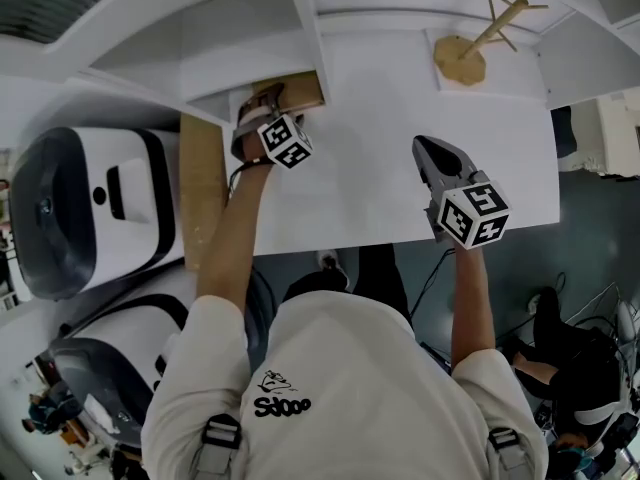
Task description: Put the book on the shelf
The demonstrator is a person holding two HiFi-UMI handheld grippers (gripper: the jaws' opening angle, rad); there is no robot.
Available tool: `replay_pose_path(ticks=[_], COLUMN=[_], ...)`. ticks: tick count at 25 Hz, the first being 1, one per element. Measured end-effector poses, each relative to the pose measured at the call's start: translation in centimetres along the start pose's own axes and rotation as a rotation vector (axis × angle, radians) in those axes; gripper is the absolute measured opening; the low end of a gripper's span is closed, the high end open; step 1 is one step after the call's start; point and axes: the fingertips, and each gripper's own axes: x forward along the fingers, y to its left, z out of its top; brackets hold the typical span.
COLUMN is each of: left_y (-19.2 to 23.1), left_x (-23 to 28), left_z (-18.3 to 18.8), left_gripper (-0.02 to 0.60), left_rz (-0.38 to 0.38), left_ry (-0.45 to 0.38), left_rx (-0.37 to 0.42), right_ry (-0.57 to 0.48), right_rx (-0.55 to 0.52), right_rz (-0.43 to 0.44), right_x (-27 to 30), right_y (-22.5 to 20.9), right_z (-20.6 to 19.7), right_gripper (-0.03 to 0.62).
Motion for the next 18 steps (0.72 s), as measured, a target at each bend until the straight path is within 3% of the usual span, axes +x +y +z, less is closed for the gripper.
replay_pose_path(ticks=[3,6,11,18], left_y=[0.2,0.6,2.1,3.5], left_x=[-3.3,-7.1,-14.7,-25.6], left_z=[-0.1,-0.8,-1.5,-2.9], left_gripper=[0.359,0.263,0.171,0.043], left_rz=[0.031,0.053,0.138,0.238], left_ry=[-0.037,-0.084,-0.243,-0.454], left_rx=[-0.075,-0.193,-0.408,-0.554], right_ry=[-0.036,-0.070,-0.122,-0.184], right_rx=[-0.040,-0.093,-0.179,-0.285], right_rz=[-0.010,-0.020,-0.026,-0.038], right_x=[-1.0,-2.2,-3.9,-6.3], right_y=[1.2,3.0,6.6,12.2], right_z=[0.9,1.5,2.5,3.5], right_gripper=[0.002,0.002,0.002,0.002])
